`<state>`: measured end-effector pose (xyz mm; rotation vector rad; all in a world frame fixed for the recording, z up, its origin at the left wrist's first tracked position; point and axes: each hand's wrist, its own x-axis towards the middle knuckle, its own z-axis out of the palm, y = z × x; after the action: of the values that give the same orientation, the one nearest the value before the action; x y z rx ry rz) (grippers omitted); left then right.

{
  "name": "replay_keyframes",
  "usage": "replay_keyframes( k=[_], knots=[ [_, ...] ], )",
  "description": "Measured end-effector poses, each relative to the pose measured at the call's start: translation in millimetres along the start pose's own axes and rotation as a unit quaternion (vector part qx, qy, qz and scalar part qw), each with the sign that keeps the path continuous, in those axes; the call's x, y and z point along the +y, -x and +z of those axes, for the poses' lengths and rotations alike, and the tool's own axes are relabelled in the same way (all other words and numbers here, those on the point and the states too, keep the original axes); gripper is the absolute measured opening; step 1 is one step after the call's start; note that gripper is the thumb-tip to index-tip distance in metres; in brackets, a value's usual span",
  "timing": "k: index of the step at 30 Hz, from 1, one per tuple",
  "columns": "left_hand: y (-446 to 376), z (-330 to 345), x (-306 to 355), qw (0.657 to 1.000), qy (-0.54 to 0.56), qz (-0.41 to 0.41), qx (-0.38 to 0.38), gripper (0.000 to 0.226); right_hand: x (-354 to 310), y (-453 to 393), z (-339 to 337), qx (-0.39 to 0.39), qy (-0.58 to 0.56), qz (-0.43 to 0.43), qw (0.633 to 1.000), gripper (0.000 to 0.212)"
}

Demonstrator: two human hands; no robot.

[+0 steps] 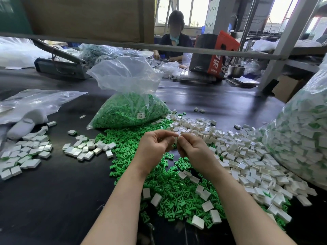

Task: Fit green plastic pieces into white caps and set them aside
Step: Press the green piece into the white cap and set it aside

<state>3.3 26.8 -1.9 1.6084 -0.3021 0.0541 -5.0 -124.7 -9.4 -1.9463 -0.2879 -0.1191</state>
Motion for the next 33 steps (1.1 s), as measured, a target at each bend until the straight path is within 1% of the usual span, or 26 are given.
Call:
replay_keyframes(
  k=[2, 5, 7, 10, 12, 14, 18, 22, 25, 29, 33],
  knots=[
    [-0.3, -0.7, -1.2, 0.999, -0.036, -0.017, -0.019, 0.011, -0.9, 1.2, -1.0, 0.003, -0.047, 0.005, 0.999, 0.029],
    [-0.1, 1.1, -4.5, 0.992, -0.098, -0.045, -0.068, 0.024, -0.8, 1.5, -1.1, 0.004, -0.086, 0.009, 0.996, 0.031],
    [1.3, 3.3, -5.3, 0.992, -0.083, -0.047, -0.085, 0.029, -0.4, 1.6, 0.0, -0.009, -0.113, 0.018, 0.993, 0.032],
    [2.3, 3.0, -4.0, 0.993, -0.064, -0.044, -0.092, 0.028, 1.3, 0.7, -0.1, -0.034, -0.147, 0.045, 0.988, 0.028],
    [1.5, 2.6, -4.1, 0.991, -0.083, -0.036, -0.098, 0.027, 2.9, 0.4, -0.5, -0.048, -0.158, 0.061, 0.984, 0.028],
    [1.1, 3.2, -4.4, 0.989, -0.102, -0.031, -0.099, 0.026, 4.1, 0.4, -1.0, -0.056, -0.165, 0.070, 0.982, 0.033],
    [1.0, 5.4, -6.1, 0.987, -0.113, -0.032, -0.108, 0.029, 4.1, 2.5, -3.6, -0.060, -0.146, 0.066, 0.985, 0.032],
    [0.0, 4.2, -8.5, 0.984, -0.135, -0.034, -0.113, 0.029, 4.3, 3.7, -3.5, -0.060, -0.081, 0.057, 0.993, 0.027],
    [-1.3, 3.5, -10.3, 0.980, -0.159, -0.031, -0.112, 0.026, 6.9, 2.3, -2.7, -0.059, -0.052, 0.057, 0.995, 0.024],
    [0.2, 1.4, -9.8, 0.980, -0.161, -0.039, -0.112, 0.027, 9.7, 2.9, -4.1, -0.069, -0.039, 0.052, 0.995, 0.028],
    [1.9, 0.0, -7.2, 0.979, -0.156, -0.050, -0.117, 0.026, 9.8, 2.7, -4.7, -0.083, -0.041, 0.053, 0.994, 0.028]
  ],
)
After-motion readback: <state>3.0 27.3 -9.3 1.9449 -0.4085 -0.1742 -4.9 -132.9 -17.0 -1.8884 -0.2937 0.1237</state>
